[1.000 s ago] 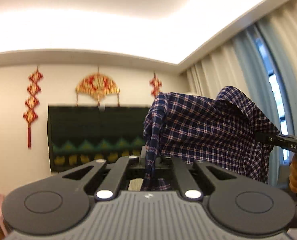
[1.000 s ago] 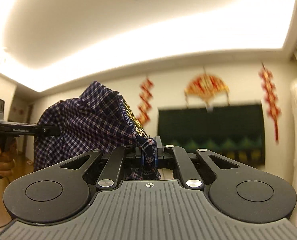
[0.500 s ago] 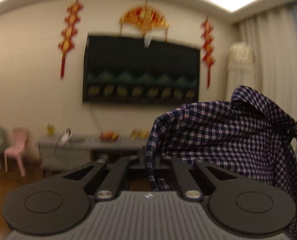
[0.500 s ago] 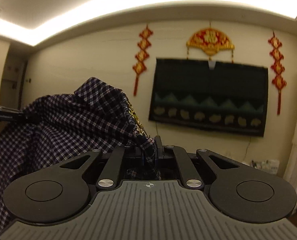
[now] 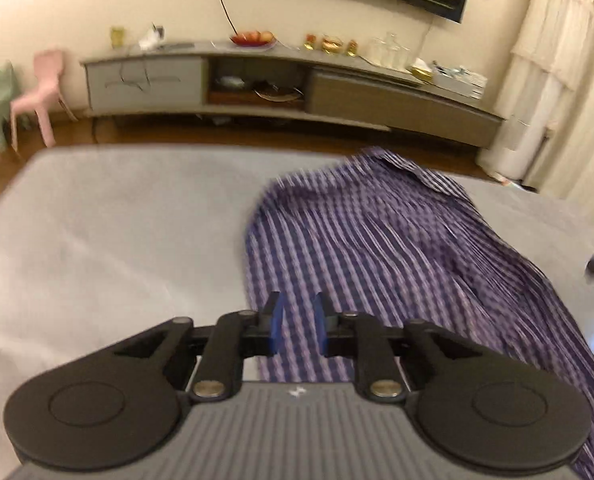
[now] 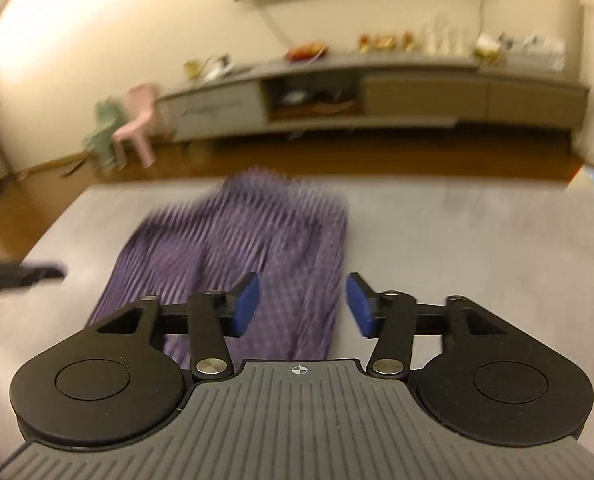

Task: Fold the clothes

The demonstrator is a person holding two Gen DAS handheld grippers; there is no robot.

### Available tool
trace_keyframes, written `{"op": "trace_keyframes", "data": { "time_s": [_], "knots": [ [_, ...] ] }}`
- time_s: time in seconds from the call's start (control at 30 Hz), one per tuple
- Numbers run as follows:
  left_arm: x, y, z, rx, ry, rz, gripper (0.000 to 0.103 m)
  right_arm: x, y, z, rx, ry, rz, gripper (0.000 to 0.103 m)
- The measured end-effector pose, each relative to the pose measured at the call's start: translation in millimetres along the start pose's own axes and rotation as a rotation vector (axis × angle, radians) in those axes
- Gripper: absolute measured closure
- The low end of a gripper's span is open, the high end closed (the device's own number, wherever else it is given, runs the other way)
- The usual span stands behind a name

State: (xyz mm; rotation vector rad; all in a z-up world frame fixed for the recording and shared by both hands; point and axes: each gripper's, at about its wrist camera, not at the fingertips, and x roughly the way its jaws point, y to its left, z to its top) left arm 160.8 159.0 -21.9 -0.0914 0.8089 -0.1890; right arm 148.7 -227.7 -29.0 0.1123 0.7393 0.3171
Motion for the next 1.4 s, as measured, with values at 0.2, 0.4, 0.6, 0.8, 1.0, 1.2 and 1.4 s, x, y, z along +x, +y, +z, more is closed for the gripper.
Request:
{"op": "trace_keyframes", "data": {
  "time_s": [0.2, 0.4, 0.6, 0.8, 1.0, 1.2, 1.4],
  "knots": [
    [8, -25, -54, -0.006, 0.089, -0.071, 0.066, -14, 21, -62, 0.028, 0.123, 0.075, 0.036],
    [23, -26, -73, 0.033, 0.135, 0.004, 0.068, -31, 38, -95, 0.009, 0.149, 0.084, 0.103],
    [22, -18, -80, 0.084, 0.11, 0.084, 0.075, -86, -14, -13, -0.097, -0.13, -0.378, 0.103],
    [20, -6, -62, 0.07, 0.088, 0.061, 0.074, -53, -74, 1, -0.06, -0.03, -0.63, 0.087],
    [23, 4, -5, 0.098, 0.017, 0.067, 0.056, -56, -47, -30, 0.051, -0.092, -0.35, 0.052],
    [75, -7, 96, 0.203, -0.025, 0.089, 0.033, -13, -48, 21, 0.036, -0.072, -0.224, 0.047],
    [166, -13, 129, 0.244, 0.076, 0.089, 0.027, 72, -49, 79, -0.11, 0.019, -0.249, 0.04]
  ]
}}
